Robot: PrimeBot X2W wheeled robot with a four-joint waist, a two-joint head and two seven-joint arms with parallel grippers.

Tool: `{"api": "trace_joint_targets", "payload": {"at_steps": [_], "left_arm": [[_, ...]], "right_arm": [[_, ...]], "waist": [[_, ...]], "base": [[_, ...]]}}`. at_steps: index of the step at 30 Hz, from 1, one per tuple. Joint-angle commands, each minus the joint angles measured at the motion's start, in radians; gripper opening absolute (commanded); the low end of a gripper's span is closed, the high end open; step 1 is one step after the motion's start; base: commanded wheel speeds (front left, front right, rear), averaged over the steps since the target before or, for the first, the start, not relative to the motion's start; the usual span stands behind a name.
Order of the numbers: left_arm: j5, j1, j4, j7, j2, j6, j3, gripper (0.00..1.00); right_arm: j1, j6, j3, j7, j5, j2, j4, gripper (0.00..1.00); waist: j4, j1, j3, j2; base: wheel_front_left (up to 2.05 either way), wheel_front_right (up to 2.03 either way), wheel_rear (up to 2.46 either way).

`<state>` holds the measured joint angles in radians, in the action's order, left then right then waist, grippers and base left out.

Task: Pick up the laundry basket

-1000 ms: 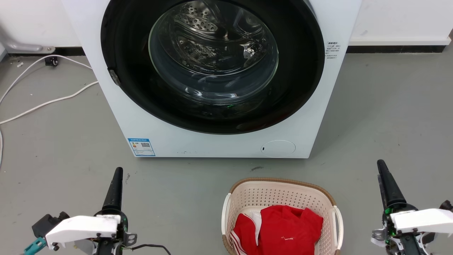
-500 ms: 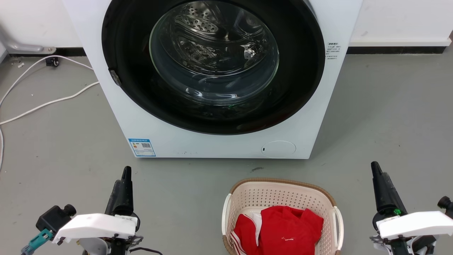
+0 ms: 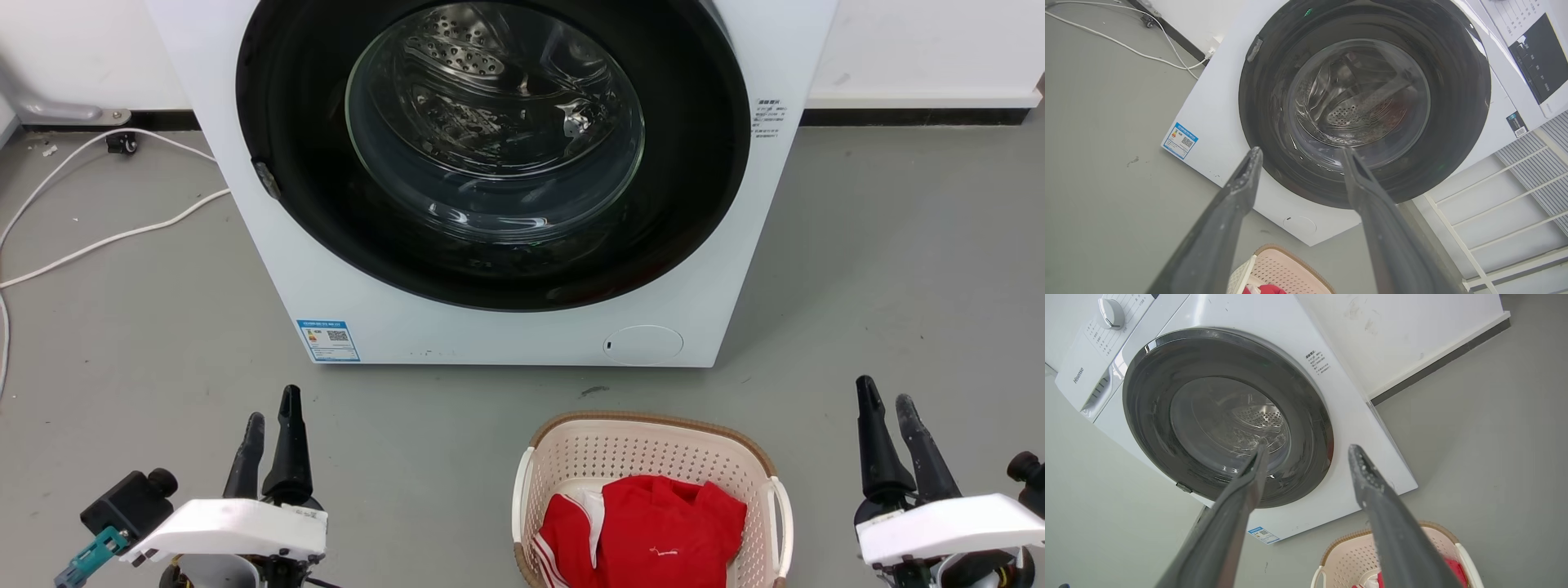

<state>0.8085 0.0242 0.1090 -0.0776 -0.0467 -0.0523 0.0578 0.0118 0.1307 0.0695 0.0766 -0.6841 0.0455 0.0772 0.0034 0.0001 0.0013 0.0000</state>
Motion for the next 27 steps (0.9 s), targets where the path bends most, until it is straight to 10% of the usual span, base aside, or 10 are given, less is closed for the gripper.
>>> {"api": "trace_joint_targets", "payload": {"at_steps": [1,27], "left_arm": [[-0.039,0.0,-0.018,-0.012,-0.003,-0.001,-0.001,1.0],[-0.364,-0.033,0.004,-0.086,-0.006,-0.008,-0.042,1.0]], "right_arm": [[0.002,0.0,0.0,0.011,0.039,0.004,-0.021,1.0],[0.054,0.0,-0.005,0.086,0.367,0.005,-0.045,1.0]], "waist": [[0.0,0.0,0.0,0.0],[0.003,0.0,-0.006,0.0]], "base": [[0.0,0.0,0.0],[0.0,0.0,0.0]]}}
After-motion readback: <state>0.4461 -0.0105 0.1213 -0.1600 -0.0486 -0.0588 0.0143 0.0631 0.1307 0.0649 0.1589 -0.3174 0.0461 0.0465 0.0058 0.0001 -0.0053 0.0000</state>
